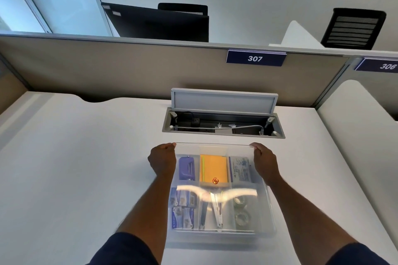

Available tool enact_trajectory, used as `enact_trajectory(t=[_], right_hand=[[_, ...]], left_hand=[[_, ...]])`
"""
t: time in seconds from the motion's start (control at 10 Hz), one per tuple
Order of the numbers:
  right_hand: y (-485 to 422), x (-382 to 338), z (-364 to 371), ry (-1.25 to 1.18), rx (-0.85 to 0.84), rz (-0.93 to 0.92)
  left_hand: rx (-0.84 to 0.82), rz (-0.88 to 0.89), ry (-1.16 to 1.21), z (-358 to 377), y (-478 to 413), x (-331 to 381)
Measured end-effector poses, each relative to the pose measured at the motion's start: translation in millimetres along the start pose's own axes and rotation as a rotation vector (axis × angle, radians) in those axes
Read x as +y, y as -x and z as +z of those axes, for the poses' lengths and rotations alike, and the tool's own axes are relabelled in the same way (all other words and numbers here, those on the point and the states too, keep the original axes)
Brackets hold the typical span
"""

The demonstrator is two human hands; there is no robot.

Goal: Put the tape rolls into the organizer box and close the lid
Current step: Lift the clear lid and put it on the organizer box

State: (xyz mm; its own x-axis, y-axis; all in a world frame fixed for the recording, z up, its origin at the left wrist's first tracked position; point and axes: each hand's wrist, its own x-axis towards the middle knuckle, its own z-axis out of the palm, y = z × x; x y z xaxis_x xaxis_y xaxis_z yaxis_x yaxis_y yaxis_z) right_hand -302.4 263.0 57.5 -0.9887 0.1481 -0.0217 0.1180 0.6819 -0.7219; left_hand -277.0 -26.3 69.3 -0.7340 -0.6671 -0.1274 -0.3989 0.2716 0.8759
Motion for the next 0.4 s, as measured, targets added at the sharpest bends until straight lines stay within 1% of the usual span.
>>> enact_trajectory(t=[0.2,0.3,0.4], right_hand=[[2,-2,2,0.023,0.037,0.027],[1,-2,2,0.065,0.028,0.041],[5,-7,3,0.196,0.031,0.051]], left_hand=[[0.012,0.075,-0.006,1,3,-2],[-0.019,0.123,-0.016,0,4,-4],[-0.078,0.133,-0.142,2,14,3]])
